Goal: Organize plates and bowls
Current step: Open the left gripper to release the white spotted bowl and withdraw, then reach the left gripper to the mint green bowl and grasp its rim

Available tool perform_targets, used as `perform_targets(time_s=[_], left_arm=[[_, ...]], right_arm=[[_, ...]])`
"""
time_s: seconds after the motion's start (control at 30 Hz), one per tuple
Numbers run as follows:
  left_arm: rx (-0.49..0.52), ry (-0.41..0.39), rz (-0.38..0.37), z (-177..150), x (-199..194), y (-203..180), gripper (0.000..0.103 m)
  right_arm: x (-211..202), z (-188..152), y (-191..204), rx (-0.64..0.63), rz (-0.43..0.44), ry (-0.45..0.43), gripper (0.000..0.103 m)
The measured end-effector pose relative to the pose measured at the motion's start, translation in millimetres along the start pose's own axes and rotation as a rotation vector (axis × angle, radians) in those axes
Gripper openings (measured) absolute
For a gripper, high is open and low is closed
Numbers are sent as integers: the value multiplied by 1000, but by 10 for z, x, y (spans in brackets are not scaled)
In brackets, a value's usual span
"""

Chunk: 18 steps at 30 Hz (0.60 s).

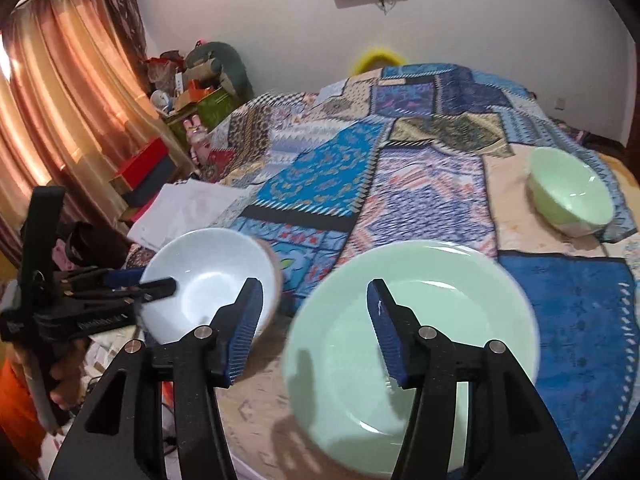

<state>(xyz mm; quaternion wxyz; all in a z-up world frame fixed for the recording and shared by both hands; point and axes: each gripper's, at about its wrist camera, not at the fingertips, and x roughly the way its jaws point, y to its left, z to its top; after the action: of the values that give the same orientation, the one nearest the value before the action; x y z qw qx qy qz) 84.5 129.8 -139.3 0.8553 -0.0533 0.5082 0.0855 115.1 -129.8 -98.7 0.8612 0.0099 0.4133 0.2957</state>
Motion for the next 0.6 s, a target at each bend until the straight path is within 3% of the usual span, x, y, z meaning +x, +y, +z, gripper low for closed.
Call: perform_targets(time_s=[0.27, 0.6], left_arm=[[59, -177, 9, 203, -422, -302, 67], [133, -236, -66, 592, -353, -1030, 73]], right_arm=[[-283, 91, -523, 40, -122, -48, 51], [-599, 195, -1277, 128, -264, -126, 63]])
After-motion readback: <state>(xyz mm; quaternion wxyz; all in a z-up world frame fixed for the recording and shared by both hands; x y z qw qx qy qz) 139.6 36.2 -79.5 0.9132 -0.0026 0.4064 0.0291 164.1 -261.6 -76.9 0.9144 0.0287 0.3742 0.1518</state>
